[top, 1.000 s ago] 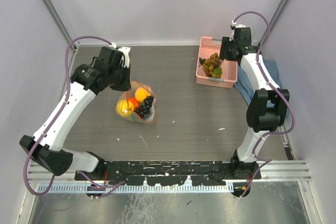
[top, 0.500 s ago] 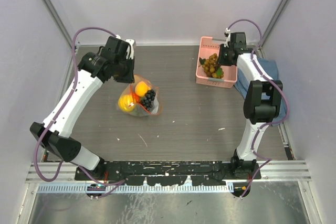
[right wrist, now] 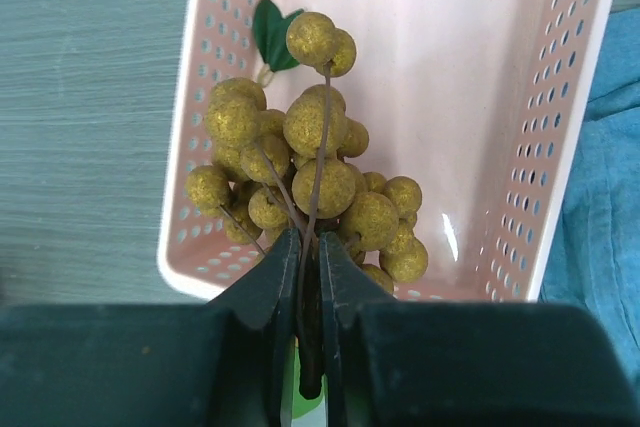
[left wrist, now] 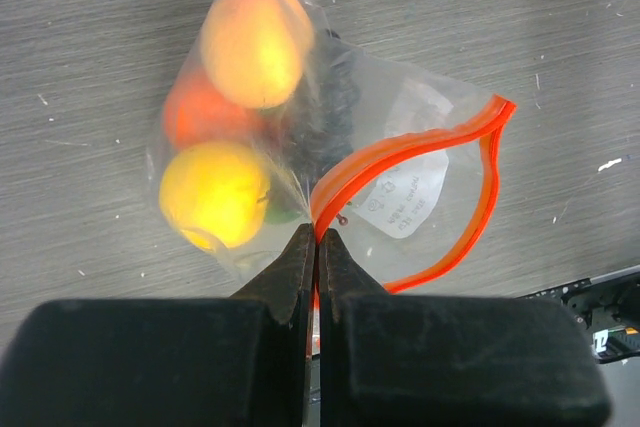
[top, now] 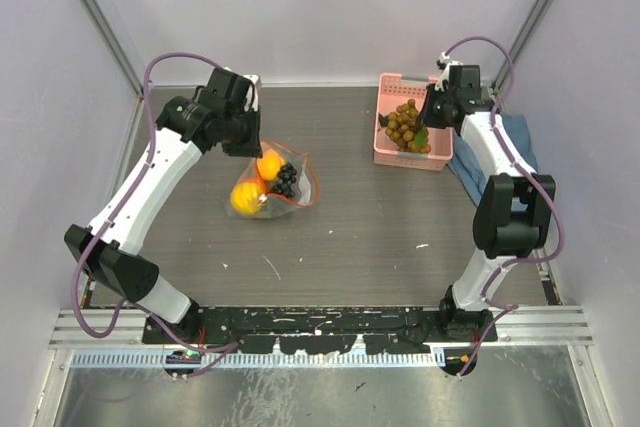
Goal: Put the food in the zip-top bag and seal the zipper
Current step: Pick up the fake fruit from the bin, then place the fake fruit in the zipper food storage bag.
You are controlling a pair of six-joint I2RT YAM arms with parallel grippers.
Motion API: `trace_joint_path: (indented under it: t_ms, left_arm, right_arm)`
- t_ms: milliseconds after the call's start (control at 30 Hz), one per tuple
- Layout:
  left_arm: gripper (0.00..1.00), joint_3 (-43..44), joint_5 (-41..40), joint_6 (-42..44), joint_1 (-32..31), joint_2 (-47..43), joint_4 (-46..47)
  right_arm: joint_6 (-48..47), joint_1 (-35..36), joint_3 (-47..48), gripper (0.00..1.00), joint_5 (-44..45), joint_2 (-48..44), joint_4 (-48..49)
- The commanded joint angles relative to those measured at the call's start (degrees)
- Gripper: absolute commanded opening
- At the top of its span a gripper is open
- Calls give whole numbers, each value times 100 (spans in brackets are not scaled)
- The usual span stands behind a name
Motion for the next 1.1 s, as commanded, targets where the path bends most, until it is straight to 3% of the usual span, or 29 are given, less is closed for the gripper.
trace_joint_path:
  t_ms: [0,367,767,1067]
  left_arm:
    - [0,92,282,-49,23,-43,367]
    - [0,-299,354,48,24,-175,524]
    - [0,-310,463,69,19,-201,590]
    - [0,-417,530,94,24,-243,676]
  right_arm:
    - [279,51,-168,1,-210,-1045,538]
    - [520,494,-701,1,-389,-2378,655]
    - [781,2000,-1357,1,-515,-3631,968]
    - [1075,2664,-1697,1,-1127,-4102,1167]
